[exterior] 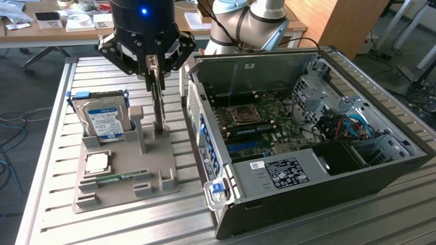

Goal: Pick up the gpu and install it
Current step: 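Pick up the gpu and move the gpu toward the slot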

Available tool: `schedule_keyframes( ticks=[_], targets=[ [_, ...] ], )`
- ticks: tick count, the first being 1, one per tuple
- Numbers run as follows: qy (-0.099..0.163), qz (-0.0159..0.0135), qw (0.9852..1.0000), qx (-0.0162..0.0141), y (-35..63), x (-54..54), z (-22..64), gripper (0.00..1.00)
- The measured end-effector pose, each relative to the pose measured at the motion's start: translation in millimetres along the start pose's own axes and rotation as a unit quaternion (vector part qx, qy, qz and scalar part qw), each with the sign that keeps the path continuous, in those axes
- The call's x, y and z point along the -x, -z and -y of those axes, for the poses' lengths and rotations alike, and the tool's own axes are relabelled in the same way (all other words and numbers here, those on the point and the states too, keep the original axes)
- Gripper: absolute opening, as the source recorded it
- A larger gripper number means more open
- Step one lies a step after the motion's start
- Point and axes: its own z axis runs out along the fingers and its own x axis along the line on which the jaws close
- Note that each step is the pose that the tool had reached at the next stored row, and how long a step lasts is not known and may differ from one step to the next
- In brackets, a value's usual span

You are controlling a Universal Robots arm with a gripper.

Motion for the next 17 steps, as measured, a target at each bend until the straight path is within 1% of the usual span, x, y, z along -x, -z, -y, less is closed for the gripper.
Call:
schedule_keyframes(
  ticks=[8, 15, 17],
  targets=[
    [0.0, -0.0001, 1.0, 0.0001, 0.2, 0.9, 0.0, 0.27],
    [0.0, -0.0002, 1.0, 0.0033, 0.1, 8.1, -0.2, 0.27],
    [0.0, -0.0002, 1.0, 0.0047, 0.3, 10.4, -0.4, 0.27]
  ],
)
